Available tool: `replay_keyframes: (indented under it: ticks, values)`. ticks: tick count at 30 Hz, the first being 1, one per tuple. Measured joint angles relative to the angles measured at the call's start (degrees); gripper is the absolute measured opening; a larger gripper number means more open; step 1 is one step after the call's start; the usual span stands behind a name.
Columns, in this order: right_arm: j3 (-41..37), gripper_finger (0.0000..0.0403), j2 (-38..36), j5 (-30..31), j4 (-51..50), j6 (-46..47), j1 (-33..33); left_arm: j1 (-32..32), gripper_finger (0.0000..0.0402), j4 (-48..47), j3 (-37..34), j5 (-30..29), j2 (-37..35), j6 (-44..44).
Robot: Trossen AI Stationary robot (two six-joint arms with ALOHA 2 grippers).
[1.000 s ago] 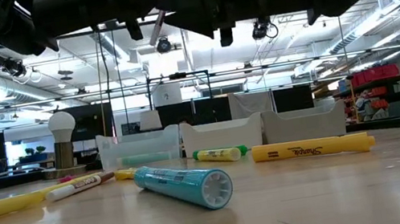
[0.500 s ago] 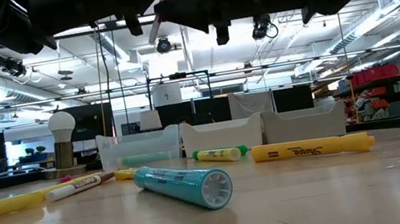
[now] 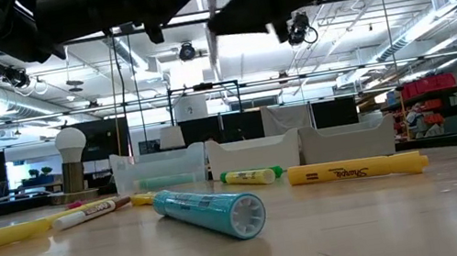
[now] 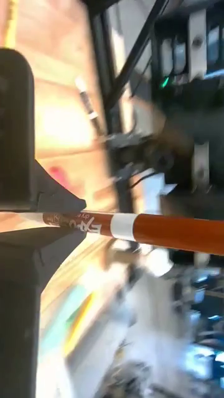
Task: Pick & Place Markers
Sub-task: Put the light brown marker pen into the gray bin
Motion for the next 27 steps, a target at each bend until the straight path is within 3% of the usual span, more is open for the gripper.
replay_keyframes:
  ticks: [5, 10, 15, 20, 27]
  values:
    - [0.0, 0.0012, -11.0, 7.7, -26.8, 7.4, -1.4, 1.0, 0.0202, -3.8, 0.0, 0.0, -0.2, 0.0]
    - [0.0, 0.0012, -19.7, 7.9, -44.0, 9.4, -12.3, 1.3, 0.0217, -9.9, 0.0, 0.0, -0.2, -1.8]
    - [0.0, 0.0012, -18.5, -2.6, -46.7, 1.0, -30.0, 1.1, 0.0208, -13.1, 0.0, 0.0, -0.1, -3.0]
    - [0.0, 0.0012, -10.9, -9.6, -43.3, -10.4, -44.9, 1.1, 0.0197, -13.3, 0.0, 0.0, -0.1, -3.0]
    - [0.0, 0.0012, 0.9, -17.6, -38.4, -18.8, -55.3, 2.2, 0.0193, -13.3, 0.0, -0.5, -0.1, -3.0]
